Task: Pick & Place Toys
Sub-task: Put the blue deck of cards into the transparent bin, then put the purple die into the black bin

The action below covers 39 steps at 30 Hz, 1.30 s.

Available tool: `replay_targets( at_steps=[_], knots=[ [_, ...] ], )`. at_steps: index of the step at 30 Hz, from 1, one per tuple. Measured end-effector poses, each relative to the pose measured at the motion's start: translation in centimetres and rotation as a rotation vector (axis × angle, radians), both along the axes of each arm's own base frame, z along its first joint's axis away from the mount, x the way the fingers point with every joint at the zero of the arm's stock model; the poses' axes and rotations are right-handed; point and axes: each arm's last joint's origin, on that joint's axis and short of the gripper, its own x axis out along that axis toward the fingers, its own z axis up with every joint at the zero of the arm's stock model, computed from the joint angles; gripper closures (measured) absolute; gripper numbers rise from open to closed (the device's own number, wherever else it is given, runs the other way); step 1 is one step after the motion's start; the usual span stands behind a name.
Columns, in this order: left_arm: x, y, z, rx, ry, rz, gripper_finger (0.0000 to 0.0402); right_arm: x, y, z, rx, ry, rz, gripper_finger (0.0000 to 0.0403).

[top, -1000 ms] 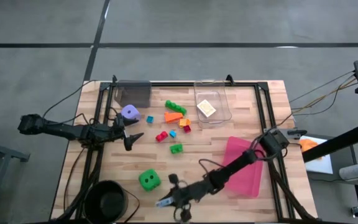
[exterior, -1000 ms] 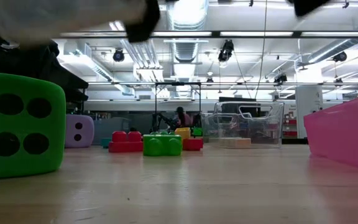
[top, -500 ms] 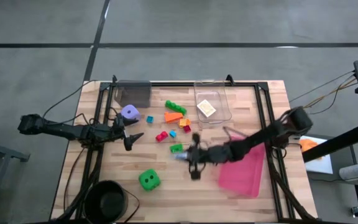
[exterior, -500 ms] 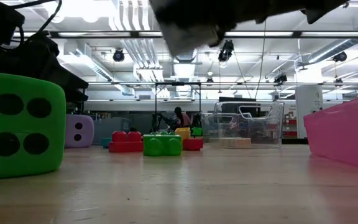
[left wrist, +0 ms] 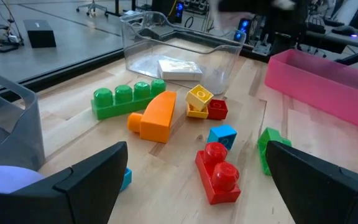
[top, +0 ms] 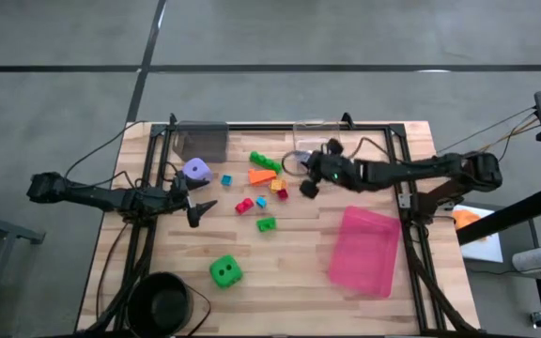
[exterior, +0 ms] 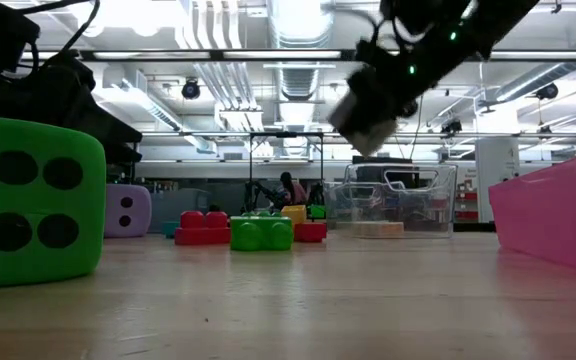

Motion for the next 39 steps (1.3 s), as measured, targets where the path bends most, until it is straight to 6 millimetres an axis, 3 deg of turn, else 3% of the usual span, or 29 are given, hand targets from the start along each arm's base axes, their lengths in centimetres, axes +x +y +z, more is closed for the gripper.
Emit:
replay_targets(
  at_steps=[6,17,32,36,39],
  knots=[
    [0.0,0.0,0.0,-0.001,-0.001,0.0,0.0019,-1.1,-3.7,-1.9,0.114,0.107,-0.064,0.0341],
    [0.0,0.0,0.0,0.001,0.0,0.0,0.0019,-1.1,-4.7,-2.8,0.132,0.129,-0.088,0.0329],
    [0.0,0.0,0.0,0.069,0.023,-0.02,0.0019,-0.3,-4.3,-1.7,0.086,0.032,-0.052,0.0095],
    [0.1,0.0,0.4,0.12,0.005,-0.033,0.0019,1.1,-2.5,-0.4,-0.025,-0.133,0.115,0.0069],
    [0.3,0.0,1.0,0.146,-0.051,-0.037,0.0019,1.9,-0.5,0.5,-0.102,-0.379,0.327,0.0064]
  ],
)
